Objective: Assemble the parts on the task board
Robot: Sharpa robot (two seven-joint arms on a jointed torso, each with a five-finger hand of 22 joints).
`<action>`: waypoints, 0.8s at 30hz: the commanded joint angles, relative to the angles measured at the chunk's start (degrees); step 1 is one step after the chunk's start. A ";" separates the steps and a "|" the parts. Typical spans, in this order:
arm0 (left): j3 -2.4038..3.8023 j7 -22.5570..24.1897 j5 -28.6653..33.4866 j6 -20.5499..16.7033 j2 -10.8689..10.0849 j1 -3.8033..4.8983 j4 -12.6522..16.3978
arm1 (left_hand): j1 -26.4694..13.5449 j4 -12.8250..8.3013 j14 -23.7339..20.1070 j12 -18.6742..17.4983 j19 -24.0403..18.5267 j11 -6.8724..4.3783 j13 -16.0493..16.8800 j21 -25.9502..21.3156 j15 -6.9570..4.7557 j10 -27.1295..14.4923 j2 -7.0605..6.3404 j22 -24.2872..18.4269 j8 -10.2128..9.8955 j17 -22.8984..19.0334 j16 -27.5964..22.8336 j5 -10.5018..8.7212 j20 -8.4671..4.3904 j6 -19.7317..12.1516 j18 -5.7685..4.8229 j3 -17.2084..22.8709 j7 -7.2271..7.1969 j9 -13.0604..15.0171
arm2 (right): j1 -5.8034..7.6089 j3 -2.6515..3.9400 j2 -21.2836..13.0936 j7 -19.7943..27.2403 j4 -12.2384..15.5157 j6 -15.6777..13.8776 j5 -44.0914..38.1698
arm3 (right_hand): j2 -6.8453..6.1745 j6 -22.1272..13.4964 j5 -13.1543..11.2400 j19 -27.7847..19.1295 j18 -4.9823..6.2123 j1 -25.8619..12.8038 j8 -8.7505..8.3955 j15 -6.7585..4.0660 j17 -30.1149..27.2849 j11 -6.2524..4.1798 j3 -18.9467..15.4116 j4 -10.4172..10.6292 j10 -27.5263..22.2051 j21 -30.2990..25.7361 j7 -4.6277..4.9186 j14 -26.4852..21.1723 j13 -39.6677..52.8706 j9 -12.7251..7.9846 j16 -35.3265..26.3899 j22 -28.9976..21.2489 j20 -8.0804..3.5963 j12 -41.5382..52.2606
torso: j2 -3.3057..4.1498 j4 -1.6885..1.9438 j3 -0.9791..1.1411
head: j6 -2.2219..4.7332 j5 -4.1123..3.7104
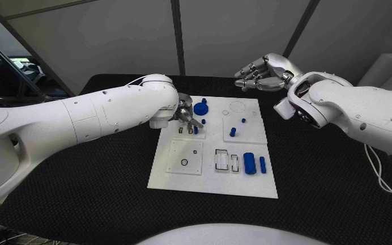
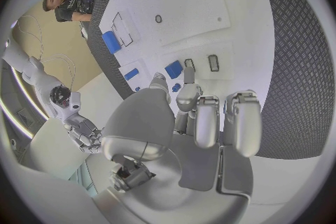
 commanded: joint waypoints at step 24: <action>-0.04 -0.43 1.41 1.21 0.20 -0.05 0.48 | 2.77 -1.77 4.82 0.24 1.38 -0.31 0.39 0.43 -0.24 -0.35 1.81 5.86 1.25 11.75 0.23 0.12 0.03 -0.58 -1.98 1.06 -0.22 2.47 | 0.13 0.04 0.70 -0.06 -0.83 1.20 -0.06 | 0.32 -0.08 0.66 0.25 0.19 -0.23 -0.11 0.10 -0.09 0.15 -0.40 0.17 0.04 -0.53 0.08 -0.19 -0.15 0.05 -0.46 -0.19 0.40 -0.03 | -0.07 0.08 0.00 | -0.55 -0.04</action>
